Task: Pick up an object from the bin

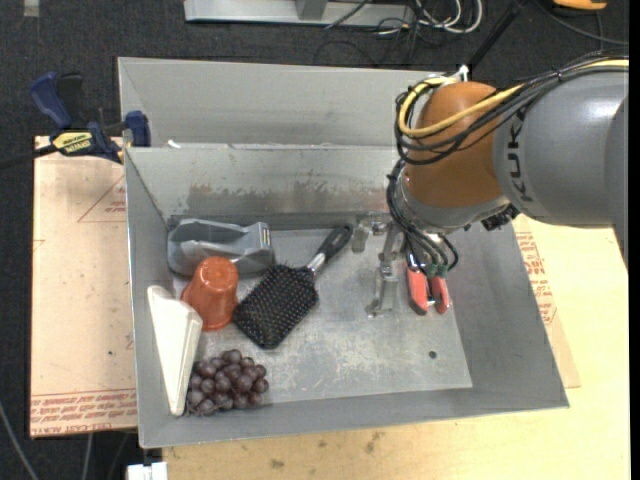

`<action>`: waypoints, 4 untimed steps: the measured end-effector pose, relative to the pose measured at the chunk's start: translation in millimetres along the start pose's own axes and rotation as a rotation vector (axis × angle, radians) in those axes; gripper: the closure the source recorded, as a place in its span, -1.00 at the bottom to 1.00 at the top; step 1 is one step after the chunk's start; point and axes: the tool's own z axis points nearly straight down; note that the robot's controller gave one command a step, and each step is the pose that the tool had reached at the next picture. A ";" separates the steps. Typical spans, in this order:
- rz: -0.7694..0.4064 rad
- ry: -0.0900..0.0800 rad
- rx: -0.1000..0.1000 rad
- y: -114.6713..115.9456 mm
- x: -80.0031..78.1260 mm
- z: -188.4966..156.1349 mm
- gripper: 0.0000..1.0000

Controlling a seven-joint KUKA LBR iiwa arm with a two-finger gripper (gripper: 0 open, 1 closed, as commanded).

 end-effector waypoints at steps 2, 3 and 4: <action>-0.059 -0.009 0.002 11.0 -15.1 20.7 -1.00; -0.217 -0.003 0.001 75.7 -25.9 59.6 -1.00; -0.359 -0.001 -0.003 91.8 -23.3 68.2 1.00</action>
Offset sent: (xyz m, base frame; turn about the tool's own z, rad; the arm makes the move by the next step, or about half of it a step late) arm 0.0337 0.0342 -0.0686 -0.1672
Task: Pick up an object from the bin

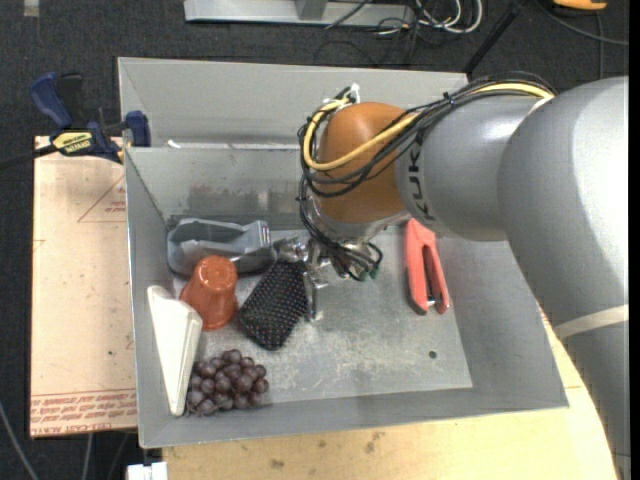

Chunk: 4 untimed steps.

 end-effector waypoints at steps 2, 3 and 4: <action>-0.309 -0.002 0.004 -25.9 22.6 -123.1 1.00; -0.309 0.001 0.002 -25.1 23.4 -121.1 1.00; -0.312 0.001 0.002 -18.9 15.5 -179.1 1.00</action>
Offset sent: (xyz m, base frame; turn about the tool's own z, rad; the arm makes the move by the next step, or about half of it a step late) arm -0.0135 -0.0326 0.1218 -0.3119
